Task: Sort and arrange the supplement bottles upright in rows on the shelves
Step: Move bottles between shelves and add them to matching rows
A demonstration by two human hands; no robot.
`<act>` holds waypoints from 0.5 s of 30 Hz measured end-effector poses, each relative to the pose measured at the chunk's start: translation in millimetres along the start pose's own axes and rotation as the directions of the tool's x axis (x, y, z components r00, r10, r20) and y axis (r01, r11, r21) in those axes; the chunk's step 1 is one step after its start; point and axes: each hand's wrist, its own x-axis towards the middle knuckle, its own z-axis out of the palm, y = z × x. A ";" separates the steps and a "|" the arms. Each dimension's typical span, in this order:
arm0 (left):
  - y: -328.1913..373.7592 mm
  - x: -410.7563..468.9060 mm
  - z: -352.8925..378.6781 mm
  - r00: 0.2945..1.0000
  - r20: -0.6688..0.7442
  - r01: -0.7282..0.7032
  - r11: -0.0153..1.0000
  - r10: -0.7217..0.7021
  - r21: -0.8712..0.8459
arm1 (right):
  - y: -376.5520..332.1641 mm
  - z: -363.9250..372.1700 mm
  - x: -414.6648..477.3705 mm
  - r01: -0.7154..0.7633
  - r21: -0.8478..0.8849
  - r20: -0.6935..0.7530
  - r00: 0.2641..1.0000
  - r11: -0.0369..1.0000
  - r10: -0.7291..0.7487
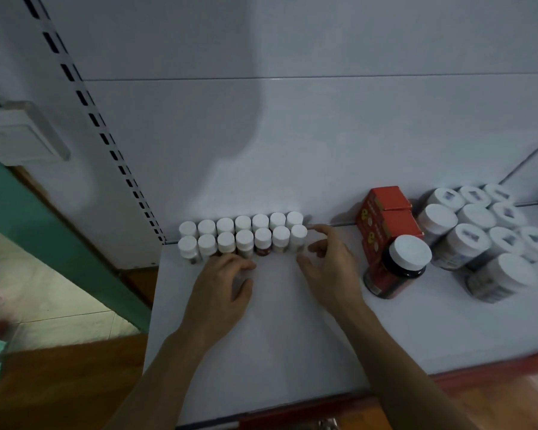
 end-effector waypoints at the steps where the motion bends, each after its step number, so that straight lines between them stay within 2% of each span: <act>1: 1.4 0.3 0.2 1.000 0.006 -0.014 1.000 0.014 0.010 | -5.2 -11.5 -7.9 0.038 -0.035 -0.019 0.999 0.999 -0.039; 4: 14.8 6.9 1.0 0.991 0.100 -0.086 0.996 0.089 -0.033 | -26.3 -60.4 -33.0 0.197 -0.151 -0.226 0.947 0.969 -0.228; 6: 36.8 19.6 4.9 0.963 0.180 -0.187 0.979 0.199 -0.079 | -30.2 -91.4 -38.7 0.195 -0.278 -0.369 0.882 0.941 -0.292; 8: 66.0 41.9 12.7 0.933 0.208 -0.268 0.952 0.295 -0.150 | -15.5 -110.9 -33.6 0.047 -0.391 -0.401 0.891 0.919 -0.216; 10: 94.4 70.0 22.9 0.897 0.191 -0.360 0.910 0.397 -0.204 | 6.5 -117.1 -30.0 -0.068 -0.426 -0.341 0.936 0.902 -0.090; 12: 120.2 100.0 33.2 0.834 0.160 -0.498 0.846 0.528 -0.192 | 23.5 -119.3 -33.7 -0.084 -0.324 -0.296 0.955 0.942 -0.017; 13: 133.3 114.2 37.8 0.792 0.188 -0.561 0.813 0.581 -0.153 | 29.9 -122.1 -37.4 -0.073 -0.267 -0.303 0.953 0.961 -0.012; 15: 162.3 135.8 46.5 0.701 0.348 -0.660 0.751 0.623 -0.015 | 39.7 -132.8 -44.7 -0.058 -0.204 -0.336 0.942 0.977 -0.015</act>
